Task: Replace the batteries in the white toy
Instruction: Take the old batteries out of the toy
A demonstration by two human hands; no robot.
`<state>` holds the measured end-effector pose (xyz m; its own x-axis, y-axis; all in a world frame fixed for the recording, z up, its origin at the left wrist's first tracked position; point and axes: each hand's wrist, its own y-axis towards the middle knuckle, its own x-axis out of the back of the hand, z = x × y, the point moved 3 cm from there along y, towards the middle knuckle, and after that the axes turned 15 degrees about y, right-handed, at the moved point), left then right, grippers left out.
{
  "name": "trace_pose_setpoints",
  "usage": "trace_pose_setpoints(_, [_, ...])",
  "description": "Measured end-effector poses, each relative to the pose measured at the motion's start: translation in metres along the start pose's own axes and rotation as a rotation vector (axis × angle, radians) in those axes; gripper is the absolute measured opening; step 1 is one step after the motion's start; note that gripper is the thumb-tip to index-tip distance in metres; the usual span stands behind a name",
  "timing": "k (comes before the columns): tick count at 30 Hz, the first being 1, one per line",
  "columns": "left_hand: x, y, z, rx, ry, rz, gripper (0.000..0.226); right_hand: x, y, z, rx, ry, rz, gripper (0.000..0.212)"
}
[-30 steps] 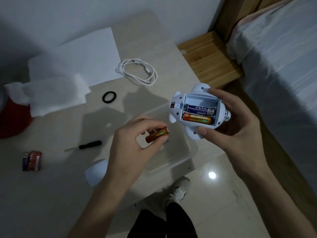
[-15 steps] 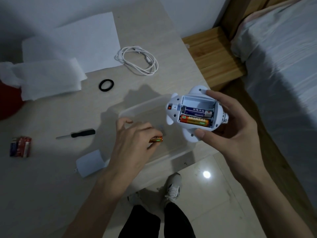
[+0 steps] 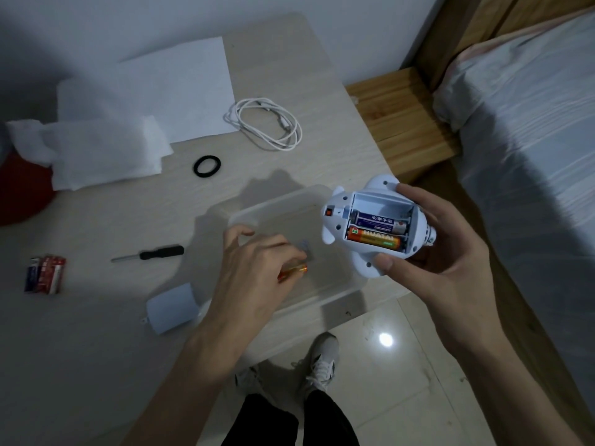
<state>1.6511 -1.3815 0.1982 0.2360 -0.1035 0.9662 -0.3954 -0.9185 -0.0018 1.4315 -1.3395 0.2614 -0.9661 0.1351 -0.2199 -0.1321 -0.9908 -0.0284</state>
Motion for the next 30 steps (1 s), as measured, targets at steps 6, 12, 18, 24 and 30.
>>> trace_pose_setpoints(6, [0.008, -0.001, -0.001, 0.056, -0.18, -0.03, 0.033, 0.003, 0.003, 0.0, 0.002, -0.002, 0.002, 0.073])
trace_pose_setpoints(12, [0.047, 0.002, -0.009, 0.159, -0.828, -0.008, 0.074, -0.001, 0.006, 0.003, 0.004, 0.047, 0.06, 0.073])
trace_pose_setpoints(18, [0.063, 0.009, -0.019, 0.034, -1.051, 0.03, 0.081, -0.014, 0.006, 0.004, -0.03, 0.122, 0.16, 0.071])
trace_pose_setpoints(24, [0.067, 0.008, -0.021, 0.012, -1.074, 0.044, 0.061, -0.022, 0.007, 0.002, -0.055, 0.164, 0.168, 0.072])
trace_pose_setpoints(30, [0.068, 0.007, -0.018, 0.018, -1.092, 0.055, 0.058, -0.025, 0.005, 0.001, -0.061, 0.125, 0.165, 0.07])
